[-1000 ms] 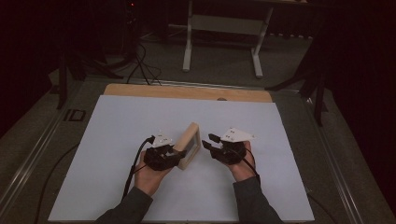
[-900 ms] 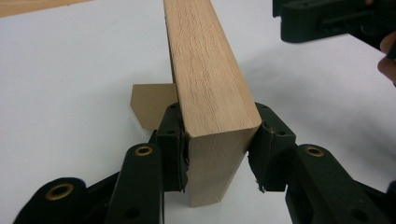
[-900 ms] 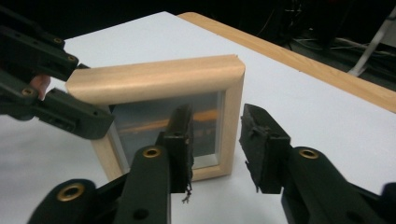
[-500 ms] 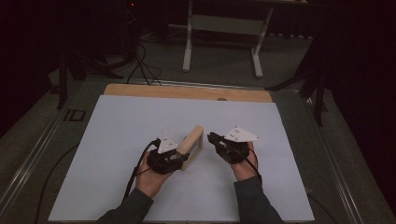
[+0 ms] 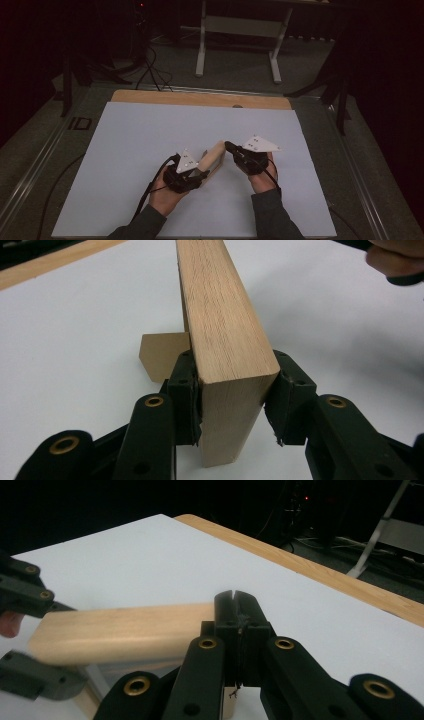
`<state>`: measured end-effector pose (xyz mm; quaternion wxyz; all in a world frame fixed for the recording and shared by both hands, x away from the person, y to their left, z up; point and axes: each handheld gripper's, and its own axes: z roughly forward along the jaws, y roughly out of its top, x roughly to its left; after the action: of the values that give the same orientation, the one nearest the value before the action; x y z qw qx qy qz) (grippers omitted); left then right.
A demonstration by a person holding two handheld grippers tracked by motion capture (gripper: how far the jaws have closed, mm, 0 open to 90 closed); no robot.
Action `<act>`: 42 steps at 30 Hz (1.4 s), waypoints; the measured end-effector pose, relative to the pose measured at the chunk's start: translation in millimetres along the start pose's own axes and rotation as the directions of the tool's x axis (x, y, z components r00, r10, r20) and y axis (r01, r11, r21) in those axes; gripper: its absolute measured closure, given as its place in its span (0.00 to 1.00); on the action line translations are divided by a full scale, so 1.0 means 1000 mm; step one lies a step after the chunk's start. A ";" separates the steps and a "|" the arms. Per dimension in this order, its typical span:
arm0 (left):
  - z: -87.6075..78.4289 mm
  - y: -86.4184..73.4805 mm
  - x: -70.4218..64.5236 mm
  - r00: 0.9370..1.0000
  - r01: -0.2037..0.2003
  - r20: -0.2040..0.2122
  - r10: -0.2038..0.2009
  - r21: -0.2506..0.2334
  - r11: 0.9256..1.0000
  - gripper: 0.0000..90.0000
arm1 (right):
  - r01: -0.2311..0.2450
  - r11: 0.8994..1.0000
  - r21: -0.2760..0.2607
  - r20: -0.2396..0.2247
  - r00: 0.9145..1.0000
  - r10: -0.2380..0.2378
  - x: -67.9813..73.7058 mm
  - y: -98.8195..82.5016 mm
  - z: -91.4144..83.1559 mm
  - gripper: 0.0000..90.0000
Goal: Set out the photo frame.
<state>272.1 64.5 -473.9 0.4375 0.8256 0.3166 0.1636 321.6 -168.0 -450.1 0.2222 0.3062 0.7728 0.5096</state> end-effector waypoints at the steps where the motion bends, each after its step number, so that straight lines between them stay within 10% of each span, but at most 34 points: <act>1: 0.000 0.000 -0.001 1.000 -0.005 0.007 0.005 -0.001 1.000 0.68 | 0.001 1.000 0.001 0.001 1.000 -0.001 0.000 0.000 0.000 0.99; 19: 0.002 0.001 -0.021 0.993 -0.103 0.055 0.103 -0.009 0.995 0.68 | -0.003 1.000 0.018 0.021 1.000 0.002 -0.007 -0.006 0.002 0.99; 42: 0.000 0.000 -0.014 0.996 -0.079 0.033 0.079 -0.001 0.997 0.66 | -0.013 1.000 0.021 0.022 1.000 0.012 -0.009 -0.008 0.003 0.99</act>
<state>261.7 55.2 -474.2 0.4356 0.8402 0.2764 0.1670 328.1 -174.5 -458.7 0.2241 0.3190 0.7737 0.4994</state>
